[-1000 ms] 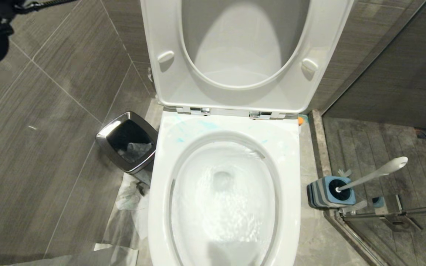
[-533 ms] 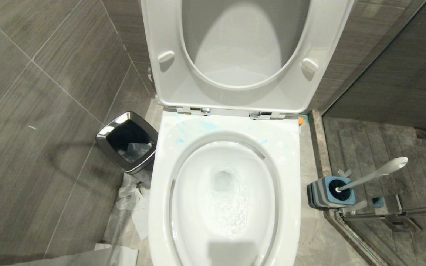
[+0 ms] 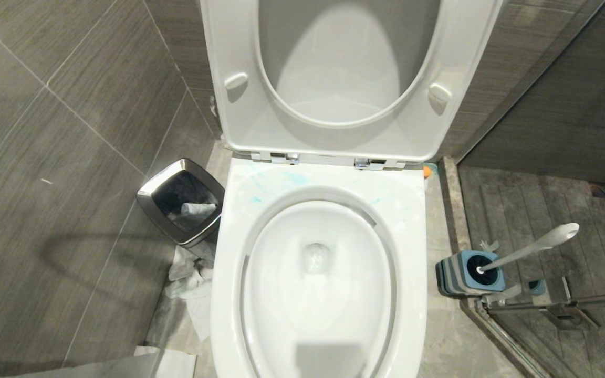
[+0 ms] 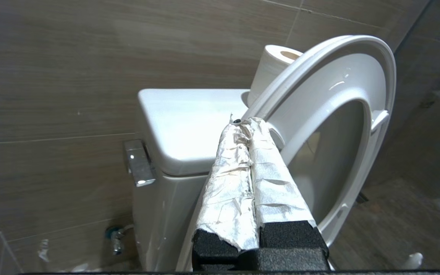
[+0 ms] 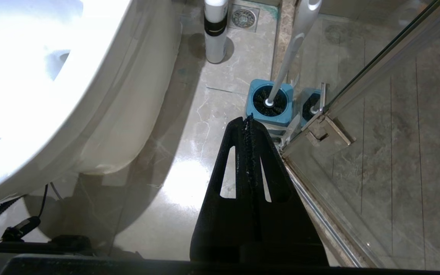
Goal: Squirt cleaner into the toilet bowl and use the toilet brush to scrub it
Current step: Close the toilet lid
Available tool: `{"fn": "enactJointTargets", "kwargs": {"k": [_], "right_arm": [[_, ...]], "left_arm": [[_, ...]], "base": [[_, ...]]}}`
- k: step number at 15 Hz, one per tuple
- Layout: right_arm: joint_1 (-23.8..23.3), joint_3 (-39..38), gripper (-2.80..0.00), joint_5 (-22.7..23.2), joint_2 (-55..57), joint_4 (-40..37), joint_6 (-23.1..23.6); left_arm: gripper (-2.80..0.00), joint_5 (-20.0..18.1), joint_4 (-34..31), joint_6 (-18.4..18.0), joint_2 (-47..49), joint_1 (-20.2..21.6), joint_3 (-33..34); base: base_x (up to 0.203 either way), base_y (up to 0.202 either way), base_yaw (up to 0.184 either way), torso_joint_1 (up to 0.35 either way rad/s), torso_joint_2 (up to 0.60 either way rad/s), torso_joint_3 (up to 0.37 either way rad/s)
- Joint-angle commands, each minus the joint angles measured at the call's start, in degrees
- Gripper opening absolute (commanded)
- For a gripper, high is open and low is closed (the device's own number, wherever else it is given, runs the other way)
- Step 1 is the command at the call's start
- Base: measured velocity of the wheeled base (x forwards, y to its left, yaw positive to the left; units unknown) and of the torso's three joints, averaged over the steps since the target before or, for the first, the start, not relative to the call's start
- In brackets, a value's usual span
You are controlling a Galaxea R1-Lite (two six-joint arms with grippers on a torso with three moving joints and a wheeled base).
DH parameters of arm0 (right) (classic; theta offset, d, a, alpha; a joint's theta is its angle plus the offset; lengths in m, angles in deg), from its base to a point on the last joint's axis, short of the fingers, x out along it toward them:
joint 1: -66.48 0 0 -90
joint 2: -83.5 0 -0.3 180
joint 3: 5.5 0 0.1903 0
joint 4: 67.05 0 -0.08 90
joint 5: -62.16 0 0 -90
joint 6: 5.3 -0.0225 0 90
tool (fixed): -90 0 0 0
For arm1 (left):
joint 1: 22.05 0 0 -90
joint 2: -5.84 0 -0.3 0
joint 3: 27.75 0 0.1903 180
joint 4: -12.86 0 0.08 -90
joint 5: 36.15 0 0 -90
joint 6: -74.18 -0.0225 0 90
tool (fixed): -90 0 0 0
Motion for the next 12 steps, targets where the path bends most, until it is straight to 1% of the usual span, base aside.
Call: {"fn": "enactJointTargets", "kwargs": {"k": [1,4,5,7,8,10,12], "right_arm": [[0.0,-0.7,-2.8,0.02,-0.04,0.02,0.03],[0.0,-0.69,-2.8,0.02,-0.04,0.02,0.03],[0.0,-0.7,-2.8,0.02,-0.04,0.02,0.03],[0.0,-0.7,-2.8,0.02,-0.04,0.02,0.03],[0.0,-0.63,-2.8,0.02,-0.04,0.02,0.03],[0.0,-0.7,-2.8,0.02,-0.04,0.02,0.03],[0.0,-0.7,-2.8,0.02,-0.04,0.02,0.03]], "left_arm": [[-2.8,-1.0,0.09,0.51,1.68,0.3,-1.01],[-2.8,-3.83,0.55,1.74,8.15,3.51,-5.58],[-2.8,-4.24,1.12,1.75,11.16,4.34,-8.41],[-2.8,-4.42,3.02,1.47,18.72,5.69,-16.83],[-2.8,-4.4,3.87,1.02,21.51,6.2,-18.85],[-2.8,-4.09,6.93,-0.19,25.07,6.64,-19.75],[-2.8,-4.01,8.81,-0.37,27.05,6.69,-19.89]], "base": [[0.0,0.0,0.0,0.0,0.0,0.0],[0.0,0.0,0.0,0.0,0.0,0.0],[0.0,0.0,0.0,0.0,0.0,0.0],[0.0,0.0,0.0,0.0,0.0,0.0],[0.0,0.0,0.0,0.0,0.0,0.0],[0.0,0.0,0.0,0.0,0.0,0.0],[0.0,0.0,0.0,0.0,0.0,0.0]]}}
